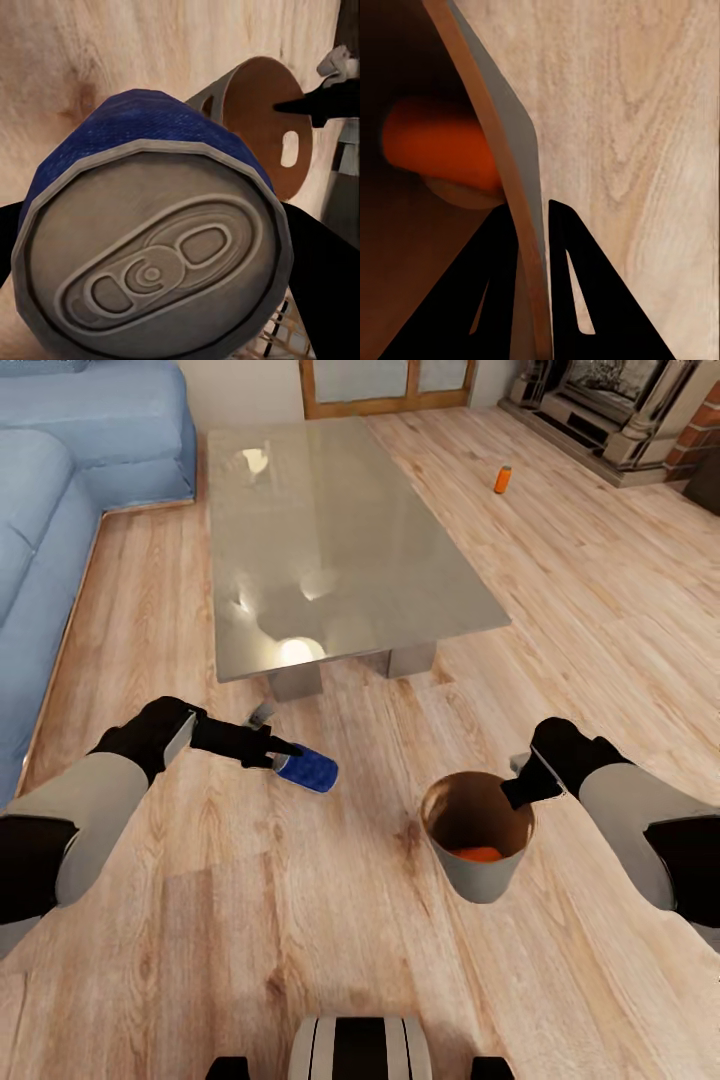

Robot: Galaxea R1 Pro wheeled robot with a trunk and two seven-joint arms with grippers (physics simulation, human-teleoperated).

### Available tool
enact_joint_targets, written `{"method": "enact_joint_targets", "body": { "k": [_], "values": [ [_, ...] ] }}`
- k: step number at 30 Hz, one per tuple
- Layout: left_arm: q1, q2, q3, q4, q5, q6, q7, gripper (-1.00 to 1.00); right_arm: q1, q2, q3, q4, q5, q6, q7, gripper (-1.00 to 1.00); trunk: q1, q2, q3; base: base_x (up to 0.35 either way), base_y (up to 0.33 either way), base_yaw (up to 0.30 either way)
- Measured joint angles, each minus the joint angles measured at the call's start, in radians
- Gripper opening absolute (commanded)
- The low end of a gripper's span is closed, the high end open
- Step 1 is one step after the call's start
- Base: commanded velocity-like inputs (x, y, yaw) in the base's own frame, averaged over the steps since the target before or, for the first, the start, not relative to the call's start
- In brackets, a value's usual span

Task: Put the three can of soda from the living room inside the tash can in the kitchen.

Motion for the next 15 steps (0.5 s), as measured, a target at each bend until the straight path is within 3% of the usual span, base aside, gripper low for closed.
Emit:
{"method": "enact_joint_targets", "body": {
  "k": [1, 2, 4, 7, 9, 11, 13, 15],
  "values": [
    [-0.006, -0.011, -0.001, 0.0, -0.001, 0.0, -0.001, -1.0, 0.001, 0.008, 0.002, 0.001, 0.004, 0.0, -0.001, -1.0, -0.004, 0.007, 0.003, 0.0, 0.0, 0.0],
    [-0.033, -0.039, -0.002, 0.001, -0.003, 0.0, -0.002, -1.0, 0.002, 0.029, 0.01, 0.0, 0.023, -0.005, -0.004, -1.0, -0.008, 0.014, 0.006, 0.0, 0.0, 0.0],
    [-0.078, -0.071, -0.002, 0.001, -0.005, 0.0, -0.002, -1.0, 0.003, 0.06, 0.007, 0.001, 0.021, -0.005, -0.004, -1.0, -0.015, 0.028, 0.013, 0.0, 0.0, 0.0],
    [-0.118, -0.127, -0.001, 0.001, -0.003, 0.0, -0.003, -1.0, 0.003, 0.085, -0.018, 0.002, -0.037, 0.004, 0.0, -1.0, -0.027, 0.049, 0.022, 0.0, 0.0, 0.0],
    [-0.13, -0.165, -0.006, 0.001, -0.002, 0.0, -0.003, -1.0, 0.003, 0.098, -0.021, 0.003, -0.031, 0.004, -0.001, -1.0, -0.035, 0.063, 0.028, 0.0, 0.0, 0.0],
    [-0.164, -0.217, -0.059, 0.002, 0.001, 0.0, -0.003, -1.0, 0.003, 0.115, -0.029, 0.003, 0.018, -0.003, -0.005, -1.0, -0.042, 0.077, 0.035, 0.0, 0.0, 0.0],
    [-0.191, -0.239, -0.1, 0.008, -0.005, 0.0, -0.003, -1.0, 0.004, 0.121, -0.052, 0.003, 0.025, -0.006, -0.005, -1.0, -0.05, 0.091, 0.041, 0.0, 0.0, 0.0],
    [-0.204, -0.248, -0.119, 0.012, -0.008, 0.0, -0.003, -1.0, 0.004, 0.124, -0.075, 0.003, 0.0, 0.0, -0.002, -1.0, -0.058, 0.105, 0.047, 0.0, 0.0, 0.0]
  ]
}}
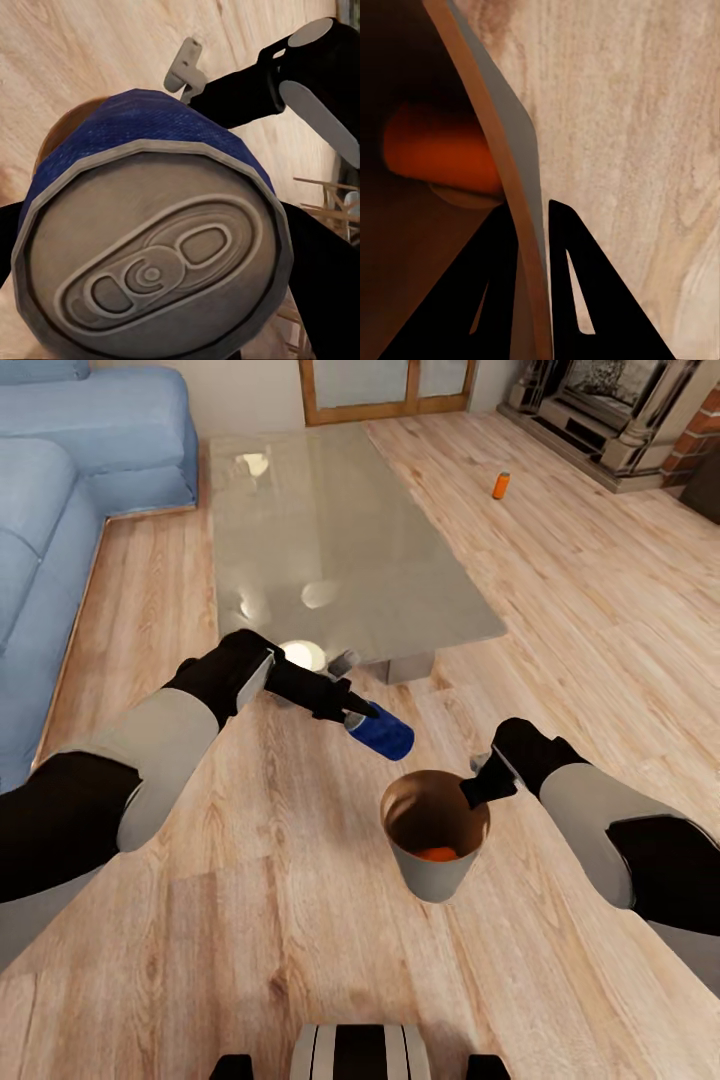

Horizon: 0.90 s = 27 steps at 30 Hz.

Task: Put the three can of soda from the living room inside the tash can in the kitchen.

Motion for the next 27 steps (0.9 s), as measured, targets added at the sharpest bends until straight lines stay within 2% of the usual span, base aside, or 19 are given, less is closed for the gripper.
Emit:
{"method": "enact_joint_targets", "body": {
  "k": [2, 7, 10, 13, 14, 16, 23, 27],
  "values": [
    [-0.004, -0.002, -0.007, 0.002, 0.0, 0.0, 0.0, -1.0, 0.0, 0.001, -0.013, 0.0, -0.021, 0.004, 0.0, -1.0, -0.008, 0.014, 0.006, 0.0, 0.0, 0.0],
    [-0.008, -0.007, -0.014, 0.004, -0.007, 0.0, 0.005, -1.0, 0.001, 0.005, 0.002, 0.0, 0.027, -0.006, -0.003, -1.0, -0.011, 0.021, 0.009, 0.0, 0.0, 0.0],
    [-0.008, -0.009, -0.019, 0.004, -0.009, 0.0, 0.01, -1.0, 0.0, 0.009, -0.004, -0.001, 0.011, -0.003, -0.002, -1.0, -0.012, 0.021, 0.009, 0.0, 0.0, 0.0],
    [-0.008, -0.021, -0.058, 0.005, -0.009, 0.0, 0.014, -1.0, 0.0, 0.017, -0.012, -0.001, -0.008, 0.002, 0.0, -1.0, -0.012, 0.021, 0.009, 0.0, 0.0, 0.0],
    [-0.007, -0.036, -0.083, 0.004, -0.009, 0.0, 0.015, -1.0, 0.0, 0.024, -0.01, -0.001, -0.001, 0.0, -0.001, -1.0, -0.011, 0.021, 0.009, 0.0, 0.0, 0.0],
    [-0.007, -0.05, -0.1, 0.003, -0.008, 0.0, 0.015, -1.0, 0.0, 0.031, -0.006, -0.001, 0.009, -0.002, -0.002, -1.0, -0.011, 0.021, 0.009, 0.0, 0.0, 0.0],
    [0.0, -0.07, -0.116, -0.009, -0.006, 0.0, 0.013, -1.0, -0.001, 0.046, -0.011, -0.002, 0.0, 0.0, -0.002, -1.0, -0.012, 0.021, 0.009, 0.0, 0.0, 0.0],
    [0.002, -0.08, -0.137, -0.011, -0.007, 0.0, 0.012, -1.0, -0.001, 0.052, -0.006, -0.001, 0.015, -0.003, -0.004, -1.0, -0.011, 0.021, 0.009, 0.0, 0.0, 0.0]
  ]
}}
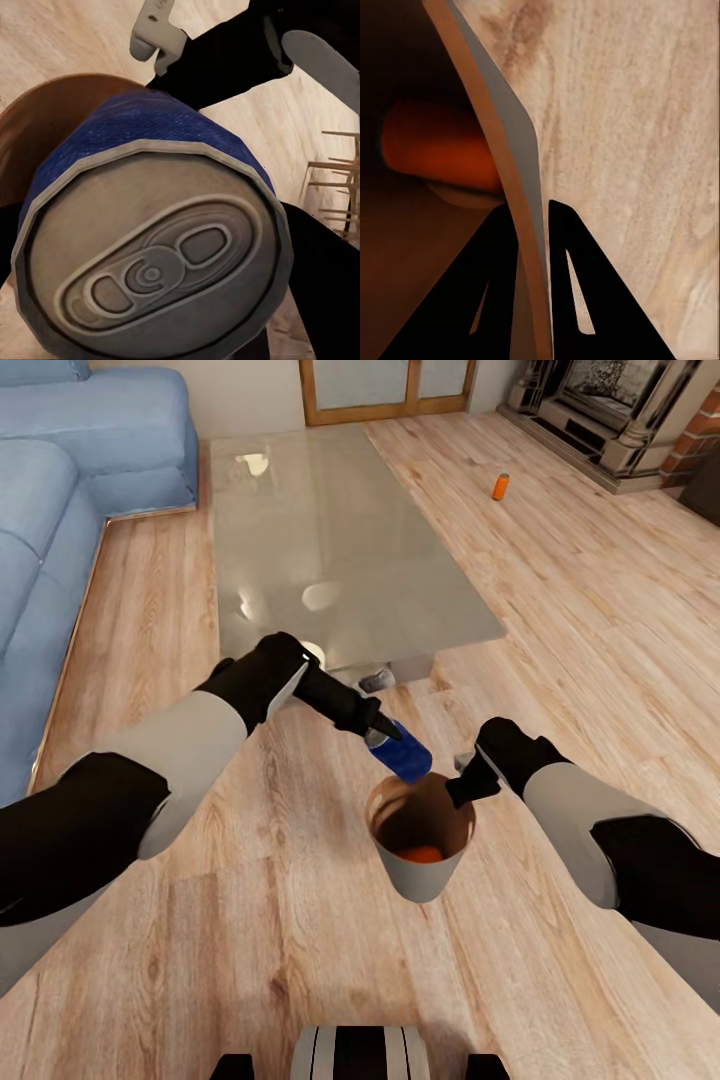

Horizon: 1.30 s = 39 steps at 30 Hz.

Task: Put the three can of soda from the living room inside the tash can in the kitchen.

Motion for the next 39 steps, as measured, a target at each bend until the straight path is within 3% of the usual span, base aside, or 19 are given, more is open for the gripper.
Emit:
{"method": "enact_joint_targets", "body": {
  "k": [4, 5, 8, 9, 12, 18, 23, 26, 29, 34, 36, 38, 39],
  "values": [
    [0.011, -0.004, -0.043, -0.001, -0.001, 0.0, 0.0, -1.0, -0.001, 0.006, -0.004, 0.0, -0.01, 0.002, 0.001, -1.0, 0.0, 0.0, 0.0, 0.0, 0.0, 0.0],
    [0.025, -0.005, -0.076, 0.0, -0.004, -0.002, 0.001, -1.0, -0.001, 0.01, -0.004, 0.0, -0.01, 0.002, 0.001, -1.0, 0.0, 0.0, 0.0, 0.0, 0.0, 0.0],
    [0.041, -0.005, -0.111, -0.001, -0.003, -0.001, 0.004, -1.0, -0.001, 0.015, -0.004, 0.0, -0.009, 0.002, 0.001, -1.0, 0.0, 0.0, 0.0, 0.0, 0.0, 0.0],
    [0.055, -0.005, -0.151, -0.001, -0.007, -0.002, 0.01, -1.0, -0.001, 0.018, -0.002, 0.0, -0.004, 0.001, 0.0, -1.0, 0.0, 0.0, 0.0, 0.0, 0.0, 0.0],
    [0.073, -0.005, -0.184, -0.001, -0.004, -0.001, 0.015, -1.0, -0.003, 0.029, 0.0, 0.001, 0.003, -0.001, 0.0, -1.0, 0.0, 0.0, 0.0, 0.0, 0.0, 0.0],
    [0.142, -0.006, -0.213, -0.064, -0.002, 0.0, 0.04, -1.0, -0.005, 0.055, -0.042, 0.003, -0.012, 0.002, -0.002, -1.0, 0.0, 0.0, 0.0, 0.0, 0.0, 0.0],
    [0.159, -0.008, -0.219, -0.095, 0.001, 0.0, 0.06, -1.0, -0.007, 0.088, -0.044, 0.006, 0.009, -0.002, -0.005, -1.0, 0.0, 0.0, 0.0, 0.0, 0.0, 0.0],
    [0.161, -0.008, -0.22, -0.101, 0.0, 0.0, 0.063, -1.0, -0.008, 0.106, -0.054, 0.01, -0.011, 0.003, -0.003, -1.0, 0.0, 0.0, 0.0, 0.0, 0.0, 0.0],
    [0.167, -0.007, -0.224, -0.102, -0.001, 0.0, 0.068, -1.0, -0.009, 0.114, -0.055, 0.013, -0.012, 0.003, -0.003, -1.0, 0.0, 0.0, 0.0, 0.0, 0.0, 0.0],
    [0.199, -0.006, -0.256, -0.102, -0.003, -0.001, 0.13, -1.0, -0.014, 0.12, -0.047, 0.018, 0.01, -0.002, -0.015, -1.0, 0.0, 0.0, 0.0, 0.0, 0.0, 0.0],
    [0.206, -0.004, -0.294, -0.1, -0.006, -0.002, 0.138, -1.0, -0.017, 0.12, -0.05, 0.018, 0.002, 0.0, -0.016, -1.0, 0.0, 0.0, 0.0, 0.0, 0.0, 0.0],
    [0.21, -0.001, -0.383, -0.097, -0.006, -0.002, 0.141, -1.0, -0.018, 0.119, -0.052, 0.018, -0.004, 0.001, -0.016, -1.0, 0.0, 0.0, 0.0, 0.0, 0.0, 0.0],
    [0.21, -0.001, -0.401, -0.096, -0.003, -0.001, 0.141, -1.0, -0.019, 0.119, -0.053, 0.018, -0.004, 0.002, -0.016, -1.0, 0.0, 0.0, 0.0, 0.0, 0.0, 0.0]
  ]
}}
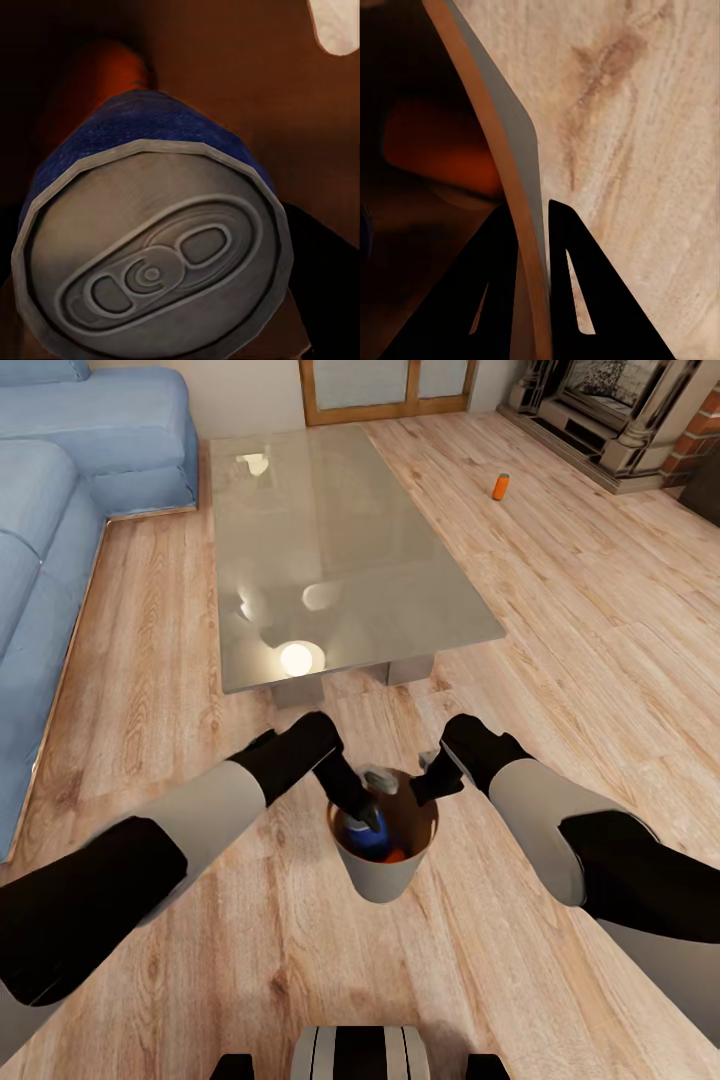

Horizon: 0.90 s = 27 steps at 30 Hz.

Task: Put the three can of soda from the living room inside the tash can in the kitchen.

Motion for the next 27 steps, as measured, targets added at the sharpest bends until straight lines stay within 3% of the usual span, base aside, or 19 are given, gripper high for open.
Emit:
{"method": "enact_joint_targets", "body": {
  "k": [4, 10, 11, 27],
  "values": [
    [0.002, 0.0, -0.053, 0.001, 0.001, 0.0, 0.001, -1.0, -0.004, 0.001, 0.004, 0.001, 0.01, -0.002, -0.002, -1.0, 0.0, 0.0, 0.0, 0.0, 0.0, 0.0],
    [0.003, -0.001, -0.071, -0.002, 0.003, 0.001, 0.001, -1.0, -0.006, 0.001, 0.002, 0.004, 0.002, 0.0, -0.002, -1.0, 0.0, 0.0, 0.0, 0.0, 0.0, 0.0],
    [0.003, 0.0, -0.071, -0.003, 0.004, 0.001, 0.001, 1.0, -0.006, 0.001, 0.002, 0.004, 0.002, 0.0, -0.002, -1.0, 0.0, 0.0, 0.0, 0.0, 0.0, 0.0],
    [0.003, 0.015, -0.068, -0.031, 0.015, 0.001, -0.002, 1.0, -0.006, 0.0, 0.004, 0.005, 0.011, -0.003, -0.003, -1.0, 0.0, 0.0, 0.0, 0.0, 0.0, 0.0]
  ]
}}
